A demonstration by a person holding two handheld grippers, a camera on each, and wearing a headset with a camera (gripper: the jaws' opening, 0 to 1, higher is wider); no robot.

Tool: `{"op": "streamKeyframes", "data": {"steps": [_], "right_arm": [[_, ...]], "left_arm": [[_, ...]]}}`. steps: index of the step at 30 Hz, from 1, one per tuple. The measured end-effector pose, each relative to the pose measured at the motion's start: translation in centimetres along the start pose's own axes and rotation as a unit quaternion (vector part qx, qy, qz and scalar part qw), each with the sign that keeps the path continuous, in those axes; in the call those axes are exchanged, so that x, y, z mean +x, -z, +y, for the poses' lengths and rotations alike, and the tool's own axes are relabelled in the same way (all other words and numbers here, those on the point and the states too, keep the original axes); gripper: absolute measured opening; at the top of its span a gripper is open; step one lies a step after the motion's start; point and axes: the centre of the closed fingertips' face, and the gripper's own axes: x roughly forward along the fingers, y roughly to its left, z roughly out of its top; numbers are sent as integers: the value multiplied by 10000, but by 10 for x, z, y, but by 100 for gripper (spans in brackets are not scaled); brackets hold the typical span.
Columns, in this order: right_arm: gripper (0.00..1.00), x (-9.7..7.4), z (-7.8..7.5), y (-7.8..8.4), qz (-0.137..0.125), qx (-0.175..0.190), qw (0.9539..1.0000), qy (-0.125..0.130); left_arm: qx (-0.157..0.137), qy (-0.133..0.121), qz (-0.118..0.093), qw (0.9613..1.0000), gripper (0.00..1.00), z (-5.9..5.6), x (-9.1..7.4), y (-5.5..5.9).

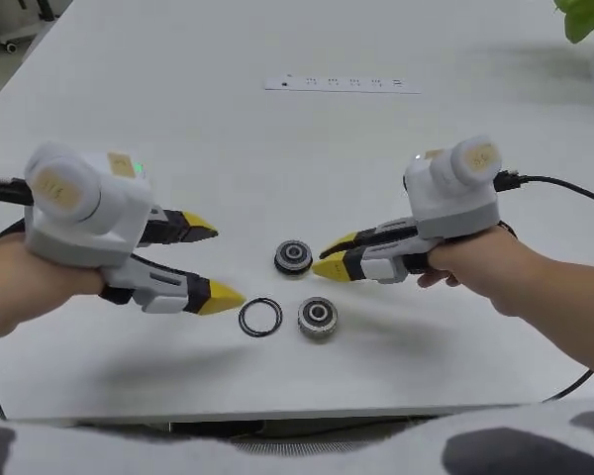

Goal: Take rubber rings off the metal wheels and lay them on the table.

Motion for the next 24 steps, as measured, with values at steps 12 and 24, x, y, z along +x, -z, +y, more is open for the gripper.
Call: {"op": "streamKeyframes", "data": {"steps": [12,24], "right_arm": [[13,3,-4,4,80,-12,9999,146],[13,6,-10,6,116,-13,9996,241]], "left_arm": [[-51,24,-10,10000,54,4,11,-2],[1,124,60,9999,52,3,28,-5]]}}
